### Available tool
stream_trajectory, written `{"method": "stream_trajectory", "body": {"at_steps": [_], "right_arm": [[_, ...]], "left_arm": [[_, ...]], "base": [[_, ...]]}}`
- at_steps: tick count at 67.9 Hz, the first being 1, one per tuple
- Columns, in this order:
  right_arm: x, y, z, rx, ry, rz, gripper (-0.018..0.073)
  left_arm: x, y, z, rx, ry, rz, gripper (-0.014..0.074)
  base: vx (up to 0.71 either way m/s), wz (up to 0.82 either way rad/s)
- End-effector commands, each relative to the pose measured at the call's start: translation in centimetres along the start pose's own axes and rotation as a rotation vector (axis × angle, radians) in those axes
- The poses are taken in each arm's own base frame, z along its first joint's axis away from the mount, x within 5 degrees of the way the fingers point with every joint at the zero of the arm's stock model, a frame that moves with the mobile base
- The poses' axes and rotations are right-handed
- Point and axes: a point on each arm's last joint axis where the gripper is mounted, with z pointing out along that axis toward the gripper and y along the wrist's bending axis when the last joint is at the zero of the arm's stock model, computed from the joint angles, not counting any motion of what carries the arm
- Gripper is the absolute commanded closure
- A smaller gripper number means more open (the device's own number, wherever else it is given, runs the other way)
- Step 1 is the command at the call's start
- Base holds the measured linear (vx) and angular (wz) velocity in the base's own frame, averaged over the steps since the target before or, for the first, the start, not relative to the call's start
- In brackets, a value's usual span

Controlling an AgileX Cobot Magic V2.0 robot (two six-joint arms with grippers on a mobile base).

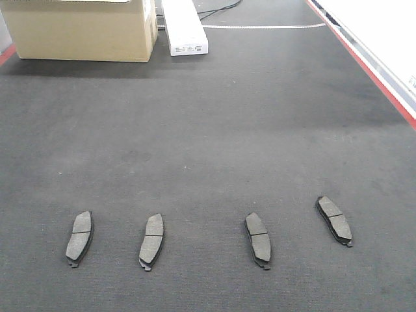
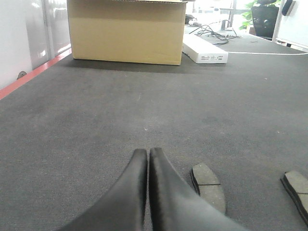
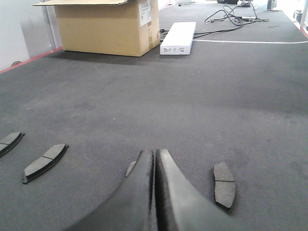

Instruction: Move and align brake pads A on conveyor

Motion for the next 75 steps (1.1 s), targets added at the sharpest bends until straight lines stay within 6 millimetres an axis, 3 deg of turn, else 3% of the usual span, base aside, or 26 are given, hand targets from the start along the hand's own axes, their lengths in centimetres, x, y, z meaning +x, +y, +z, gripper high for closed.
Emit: {"method": "stream_trajectory", "body": {"at_steps": [1,40,62,75], "right_arm": [[-1.4,0.1,-0.2,-0.006,-0.086,-0.013,0.0571],[-1.5,0.0,-0.2,0.012,-0.092,-0.013,0.0571],[-1.6,-1.4,-0.6,0.372,-0.114,0.024,0.0571],[-1.6,-1.6,-0.7,0.450,-0.098,-0.044,0.0571]], "left_arm": [[-0.3,-0.1,0.0,0.010,-0.084,-0.012,0.0603],[-0.3,-0.1,0.0,0.010,-0.084,-0.012,0.0603],[-0.3,-0.1,0.0,0.010,-0.084,-0.012,0.0603],[-0.3,-0.1,0.0,0.010,-0.084,-0.012,0.0603]], "base": [[0.00,0.00],[0.00,0.00],[0.00,0.00],[0.00,0.00]]}}
